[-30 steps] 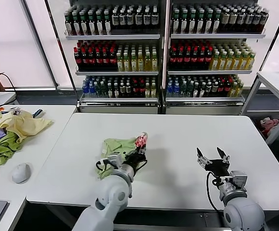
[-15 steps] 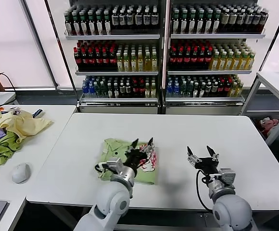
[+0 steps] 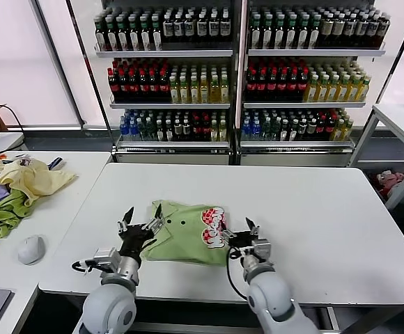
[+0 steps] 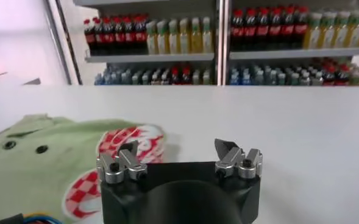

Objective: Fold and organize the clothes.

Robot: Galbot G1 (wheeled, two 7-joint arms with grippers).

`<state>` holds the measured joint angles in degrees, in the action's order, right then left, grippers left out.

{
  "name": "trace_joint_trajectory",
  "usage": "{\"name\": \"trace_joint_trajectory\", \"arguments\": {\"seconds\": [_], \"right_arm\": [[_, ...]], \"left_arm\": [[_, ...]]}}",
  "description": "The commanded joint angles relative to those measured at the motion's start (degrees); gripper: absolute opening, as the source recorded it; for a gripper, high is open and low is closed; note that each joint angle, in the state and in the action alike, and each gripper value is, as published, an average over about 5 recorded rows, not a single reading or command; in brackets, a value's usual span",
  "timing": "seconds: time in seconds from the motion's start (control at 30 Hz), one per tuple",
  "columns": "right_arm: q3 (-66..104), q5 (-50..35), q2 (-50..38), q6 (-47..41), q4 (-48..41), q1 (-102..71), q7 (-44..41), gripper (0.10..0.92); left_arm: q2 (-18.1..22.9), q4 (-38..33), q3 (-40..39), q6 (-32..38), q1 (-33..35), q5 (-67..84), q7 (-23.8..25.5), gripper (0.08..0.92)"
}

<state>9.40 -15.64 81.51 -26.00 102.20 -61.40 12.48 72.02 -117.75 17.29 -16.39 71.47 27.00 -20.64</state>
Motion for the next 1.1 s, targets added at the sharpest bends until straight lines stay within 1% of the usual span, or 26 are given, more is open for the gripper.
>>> {"name": "trace_joint_trajectory", "arguments": {"seconds": [0.03,0.13,0.17,0.43,0.7,0.8,0.9,1.0,1.1], "right_arm": [[-6.9,1.0,7.2,-0.5,-12.7,7.4,2.7,0.823],[-6.6,-0.2,7.0,-0.5,-12.8,7.4,3.0,0.807],[-6.4,-0.6,6.8,-0.6,-12.7,7.3,3.1,0.791],[-4.0,-4.4,4.5,-1.5,-11.3,7.0,3.1,0.569],[0.9,-1.2,-2.8,-0.9,-11.0,9.6,0.5,0.336],[3.5,-0.3,-5.9,-0.2,-11.8,11.1,-1.5,0.251],[5.9,1.1,-8.9,1.0,-13.6,12.7,-4.4,0.183],[8.4,3.4,-11.5,2.9,-16.0,14.0,-8.0,0.152],[10.6,6.1,-13.6,5.3,-17.7,14.3,-11.6,0.148]], "left_arm": [[-3.0,-2.0,5.6,2.0,6.1,-3.2,0.2,0.823],[-3.1,-1.8,5.3,1.9,6.0,-3.1,0.2,0.823],[-3.1,-1.7,5.2,1.9,5.9,-3.1,0.2,0.823],[-3.2,-1.1,4.4,1.6,5.2,-3.0,0.1,0.823],[-3.0,-0.6,3.5,1.4,4.8,-3.0,0.2,0.823],[-2.8,-0.4,3.1,1.1,4.4,-3.0,0.2,0.823],[-2.6,0.0,2.7,0.5,3.9,-3.0,0.2,0.823],[-2.3,0.3,2.2,0.3,3.4,-3.1,0.3,0.823],[-2.0,0.7,1.8,0.1,2.9,-3.3,0.4,0.823]]}}
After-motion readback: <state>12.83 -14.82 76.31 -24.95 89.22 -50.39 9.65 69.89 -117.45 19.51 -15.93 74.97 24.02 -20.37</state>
